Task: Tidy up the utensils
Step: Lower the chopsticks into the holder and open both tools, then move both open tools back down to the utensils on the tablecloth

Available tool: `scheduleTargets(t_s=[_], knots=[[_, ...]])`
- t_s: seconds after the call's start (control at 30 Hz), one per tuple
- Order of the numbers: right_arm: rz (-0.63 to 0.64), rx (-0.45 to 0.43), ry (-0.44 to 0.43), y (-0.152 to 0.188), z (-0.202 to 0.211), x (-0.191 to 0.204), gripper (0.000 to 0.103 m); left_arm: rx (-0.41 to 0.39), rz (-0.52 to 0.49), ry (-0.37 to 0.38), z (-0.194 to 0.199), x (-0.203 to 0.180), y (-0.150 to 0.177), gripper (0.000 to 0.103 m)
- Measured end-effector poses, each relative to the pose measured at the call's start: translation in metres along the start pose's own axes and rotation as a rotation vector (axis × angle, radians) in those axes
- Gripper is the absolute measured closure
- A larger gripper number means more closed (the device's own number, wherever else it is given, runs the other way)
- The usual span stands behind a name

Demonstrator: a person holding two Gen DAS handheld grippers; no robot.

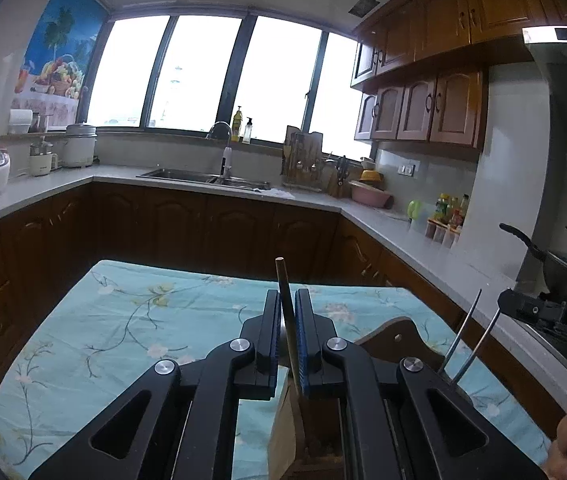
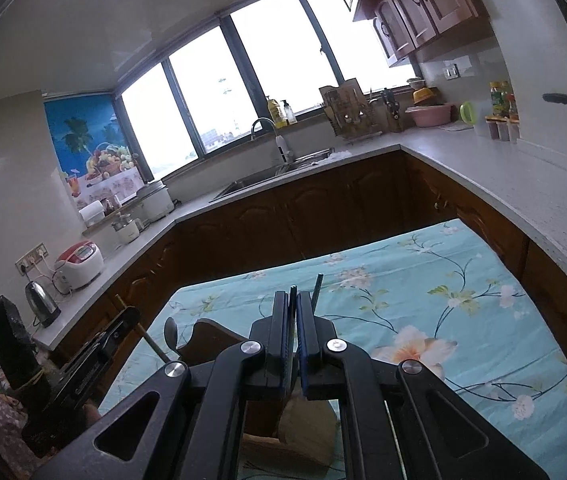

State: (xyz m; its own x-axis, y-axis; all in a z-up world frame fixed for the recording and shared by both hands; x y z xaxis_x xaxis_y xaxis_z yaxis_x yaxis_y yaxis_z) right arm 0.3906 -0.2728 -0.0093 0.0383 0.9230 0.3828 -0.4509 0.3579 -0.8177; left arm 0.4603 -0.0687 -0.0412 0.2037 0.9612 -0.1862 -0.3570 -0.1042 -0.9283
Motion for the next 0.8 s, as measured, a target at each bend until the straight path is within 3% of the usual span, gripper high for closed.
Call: scheduleTargets(t_s=[0.17,0.23,0.33,0.43,0.5,0.67,0.7,0.77,0.8], knots=[[-0.009,0.012,0.002,0.003,-0.001,-0.002,0.094,0.022,0.000,0.001,0.000,0.004,-0.011,0.092],[-0.016,0.015,0.000,0.004,-0.001,-0.002,0.094,0.025,0.004,0.002,0.000,0.005,-0.008,0.083],[-0.028,0.016,0.001,0.005,0.001,-0.004,0.093,0.026,0.011,0.002,0.001,0.008,-0.009,0.080],[-0.042,0.018,-0.001,0.004,0.003,-0.005,0.085,0.041,0.011,0.001,0.002,0.008,-0.006,0.076],[-0.048,0.013,-0.001,0.004,0.007,-0.005,0.066,0.045,0.010,-0.004,0.005,0.009,-0.006,0.070],[-0.048,0.002,-0.005,0.007,0.022,-0.003,0.046,0.069,0.030,-0.014,0.022,0.012,0.007,0.045],[-0.053,0.003,-0.008,0.009,0.026,-0.004,0.032,0.084,0.033,-0.023,0.026,0.014,0.009,0.037],[-0.060,-0.003,-0.017,0.013,0.033,-0.005,0.018,0.111,0.039,-0.048,0.034,0.019,0.015,0.034],[-0.060,0.000,-0.016,0.018,0.037,-0.006,0.018,0.131,0.047,-0.053,0.038,0.021,0.019,0.034]])
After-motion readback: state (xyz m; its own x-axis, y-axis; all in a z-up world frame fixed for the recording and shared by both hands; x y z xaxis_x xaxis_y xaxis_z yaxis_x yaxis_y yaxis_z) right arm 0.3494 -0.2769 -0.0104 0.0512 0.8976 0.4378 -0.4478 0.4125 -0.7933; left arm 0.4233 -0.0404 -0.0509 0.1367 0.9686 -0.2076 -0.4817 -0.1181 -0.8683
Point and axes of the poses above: each gripper's, at about its wrist camera, not at the fingertips, and z roughly against the way its jaws point, x to its left, y to its underside, the point moved 10 cm from there along -z, roughly the way its jaws point, and after that the axes turned 1 degree about -z, right-handed, at the moved point
